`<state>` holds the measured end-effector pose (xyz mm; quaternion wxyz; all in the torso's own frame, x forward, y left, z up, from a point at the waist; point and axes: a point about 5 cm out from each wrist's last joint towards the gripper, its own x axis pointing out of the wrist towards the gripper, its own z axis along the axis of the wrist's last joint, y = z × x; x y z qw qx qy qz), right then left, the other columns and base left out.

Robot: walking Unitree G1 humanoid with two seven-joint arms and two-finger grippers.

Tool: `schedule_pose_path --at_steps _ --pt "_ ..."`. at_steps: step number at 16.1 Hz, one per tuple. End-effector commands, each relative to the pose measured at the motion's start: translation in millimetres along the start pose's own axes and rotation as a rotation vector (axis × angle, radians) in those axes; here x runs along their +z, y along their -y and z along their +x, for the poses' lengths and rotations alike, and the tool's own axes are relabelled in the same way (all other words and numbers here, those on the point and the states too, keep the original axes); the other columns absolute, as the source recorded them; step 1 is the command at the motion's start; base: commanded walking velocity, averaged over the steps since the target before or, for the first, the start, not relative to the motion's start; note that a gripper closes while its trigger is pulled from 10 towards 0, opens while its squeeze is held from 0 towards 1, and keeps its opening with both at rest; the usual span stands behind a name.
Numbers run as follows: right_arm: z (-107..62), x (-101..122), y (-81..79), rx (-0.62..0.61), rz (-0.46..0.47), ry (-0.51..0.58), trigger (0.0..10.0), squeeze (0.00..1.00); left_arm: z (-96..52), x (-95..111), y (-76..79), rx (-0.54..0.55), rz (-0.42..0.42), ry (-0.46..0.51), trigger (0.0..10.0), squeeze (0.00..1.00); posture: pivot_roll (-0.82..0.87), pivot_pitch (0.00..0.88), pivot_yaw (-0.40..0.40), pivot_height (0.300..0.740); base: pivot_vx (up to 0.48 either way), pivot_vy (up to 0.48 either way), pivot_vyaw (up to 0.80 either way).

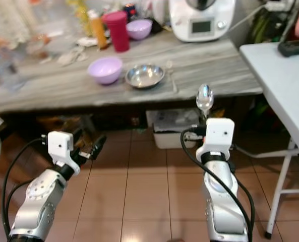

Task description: Setting the table

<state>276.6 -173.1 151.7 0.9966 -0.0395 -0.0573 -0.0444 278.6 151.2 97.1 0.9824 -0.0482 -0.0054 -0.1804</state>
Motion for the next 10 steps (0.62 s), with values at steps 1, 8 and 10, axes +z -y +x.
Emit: schedule_pose_path --at_steps 1,8,10 --pt "1.1 4.1 3.7 -0.009 -0.001 0.019 10.0 0.0 2.7 3.5 3.4 -0.015 0.007 0.01 10.0 0.0 -0.28 0.08 0.113 0.74 0.424 0.0 0.0" --pt "2.2 3.6 1.3 -0.003 0.007 0.016 10.0 0.0 2.6 3.1 5.3 -0.024 0.005 0.008 10.0 0.0 -0.28 0.076 0.116 0.74 0.424 0.0 -0.46" --pt "2.2 3.5 0.9 -0.002 0.006 0.016 10.0 0.0 2.2 2.7 7.1 -0.029 0.003 0.007 10.0 0.0 -0.28 0.078 0.115 0.74 0.426 0.0 0.0"
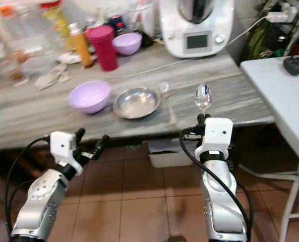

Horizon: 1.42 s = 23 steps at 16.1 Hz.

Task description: Setting the table

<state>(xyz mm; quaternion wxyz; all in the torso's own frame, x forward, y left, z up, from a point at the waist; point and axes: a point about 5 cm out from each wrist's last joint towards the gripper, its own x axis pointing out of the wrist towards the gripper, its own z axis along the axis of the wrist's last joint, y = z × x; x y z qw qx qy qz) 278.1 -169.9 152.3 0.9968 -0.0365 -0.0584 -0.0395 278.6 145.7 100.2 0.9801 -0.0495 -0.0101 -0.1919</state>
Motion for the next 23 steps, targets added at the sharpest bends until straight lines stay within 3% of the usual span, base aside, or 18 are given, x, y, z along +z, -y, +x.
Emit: schedule_pose_path --at_steps 1,11,16,20,23 --pt "0.9 2.9 3.2 -0.009 -0.003 0.014 10.0 0.0 -0.4 -0.2 1.9 -0.006 0.003 -0.003 10.0 0.0 -0.28 0.078 0.115 0.74 0.428 0.0 0.0" --pt "0.7 3.9 4.9 -0.021 -0.016 0.018 10.0 0.0 -2.4 -2.0 4.0 -0.009 0.018 -0.012 10.0 0.0 -0.28 0.083 0.11 0.74 0.04 0.0 0.0" --pt "2.3 0.0 27.2 -0.086 -0.051 -0.019 10.0 0.0 -2.5 -1.8 6.5 -0.025 0.011 -0.019 10.0 0.0 -0.29 0.1 0.117 0.74 0.0 0.0 0.0" --pt "19.3 0.6 50.2 -0.104 -0.044 -0.067 10.0 0.0 -6.7 -2.4 11.8 -0.072 -0.012 -0.025 10.0 0.0 -0.29 0.124 0.125 0.74 0.0 0.0 0.0" --pt "35.1 -8.4 48.0 -0.03 -0.071 -0.139 10.0 0.0 -15.1 1.7 21.7 -0.222 0.01 -0.025 10.0 0.0 -0.26 0.147 0.123 0.74 0.0 0.0 0.0"
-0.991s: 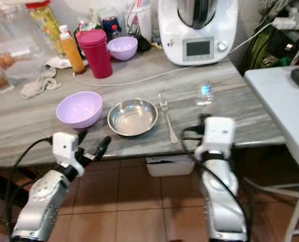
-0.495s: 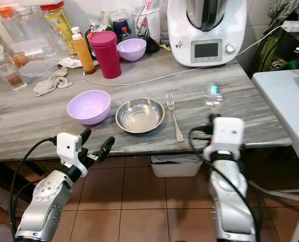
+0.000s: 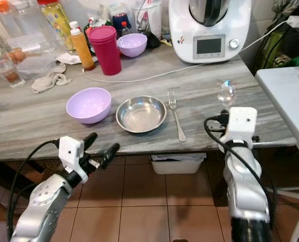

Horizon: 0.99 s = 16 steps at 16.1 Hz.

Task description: Setting the table

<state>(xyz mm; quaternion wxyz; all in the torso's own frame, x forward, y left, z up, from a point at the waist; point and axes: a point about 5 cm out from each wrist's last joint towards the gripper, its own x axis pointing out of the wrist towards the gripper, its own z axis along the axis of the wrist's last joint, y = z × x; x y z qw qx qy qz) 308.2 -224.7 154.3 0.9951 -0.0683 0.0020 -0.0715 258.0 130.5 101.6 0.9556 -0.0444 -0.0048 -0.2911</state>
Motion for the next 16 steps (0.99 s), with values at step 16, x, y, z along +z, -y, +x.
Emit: schedule_pose_path --at_steps 16 --pt "59.6 -3.9 -40.2 0.318 0.004 -0.125 10.0 0.0 -18.5 5.1 7.3 -0.223 0.03 -0.059 10.0 0.0 -0.22 0.157 0.121 0.74 0.0 0.0 0.0"
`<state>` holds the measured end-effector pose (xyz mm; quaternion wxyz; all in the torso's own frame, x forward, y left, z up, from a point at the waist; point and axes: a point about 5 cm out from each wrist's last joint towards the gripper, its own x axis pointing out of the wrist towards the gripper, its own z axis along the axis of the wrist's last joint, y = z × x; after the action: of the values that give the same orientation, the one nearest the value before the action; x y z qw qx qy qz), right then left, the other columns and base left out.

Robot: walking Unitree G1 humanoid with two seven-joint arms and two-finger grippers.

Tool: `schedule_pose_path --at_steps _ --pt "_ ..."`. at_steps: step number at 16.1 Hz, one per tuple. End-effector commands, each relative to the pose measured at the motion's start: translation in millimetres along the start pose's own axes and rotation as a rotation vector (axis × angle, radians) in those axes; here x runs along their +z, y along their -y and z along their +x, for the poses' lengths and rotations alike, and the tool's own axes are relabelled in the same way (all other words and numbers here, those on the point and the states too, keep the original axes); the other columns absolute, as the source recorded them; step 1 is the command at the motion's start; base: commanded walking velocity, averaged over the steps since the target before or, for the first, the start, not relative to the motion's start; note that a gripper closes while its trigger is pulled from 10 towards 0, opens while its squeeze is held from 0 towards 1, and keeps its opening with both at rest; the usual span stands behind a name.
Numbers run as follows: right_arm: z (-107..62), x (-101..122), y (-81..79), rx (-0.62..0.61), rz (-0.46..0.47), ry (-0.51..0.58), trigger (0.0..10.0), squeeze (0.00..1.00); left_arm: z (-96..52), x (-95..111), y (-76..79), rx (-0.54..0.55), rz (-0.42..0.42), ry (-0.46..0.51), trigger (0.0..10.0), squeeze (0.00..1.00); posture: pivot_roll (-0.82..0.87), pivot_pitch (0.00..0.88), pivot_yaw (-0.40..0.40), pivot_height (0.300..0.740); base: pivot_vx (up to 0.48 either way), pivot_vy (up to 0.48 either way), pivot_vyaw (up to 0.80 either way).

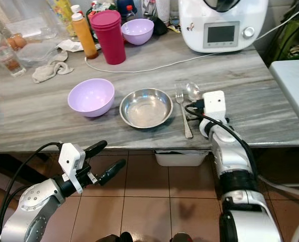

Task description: Setting the table

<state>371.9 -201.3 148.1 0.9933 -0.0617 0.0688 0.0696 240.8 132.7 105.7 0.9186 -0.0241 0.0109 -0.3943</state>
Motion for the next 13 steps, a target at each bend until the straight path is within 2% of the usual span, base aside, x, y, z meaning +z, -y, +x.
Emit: schedule_pose_path --at_steps 1,3,10,13 --pt "2.8 -2.9 -7.1 0.027 -0.005 -0.018 10.0 0.0 -2.8 1.3 0.0 -0.005 0.004 -0.007 10.0 0.0 -0.22 0.156 0.121 0.74 0.0 0.0 0.0" --pt "2.6 -5.9 -6.7 0.022 -0.007 -0.03 10.0 1.0 -2.0 1.6 0.8 -0.005 0.002 -0.004 10.0 0.0 -0.22 0.156 0.114 0.74 0.0 0.0 0.0" --pt "0.2 -11.8 0.0 -0.012 -0.01 -0.042 10.0 1.0 5.4 7.7 5.3 -0.011 -0.002 0.008 10.0 0.0 -0.23 0.151 0.115 0.74 0.0 0.0 0.0" --pt "-2.7 17.2 5.3 -0.062 -0.038 0.091 10.0 1.0 4.9 11.2 5.0 -0.011 0.002 0.013 10.0 0.0 -0.24 0.152 0.115 0.74 0.0 0.0 0.0"
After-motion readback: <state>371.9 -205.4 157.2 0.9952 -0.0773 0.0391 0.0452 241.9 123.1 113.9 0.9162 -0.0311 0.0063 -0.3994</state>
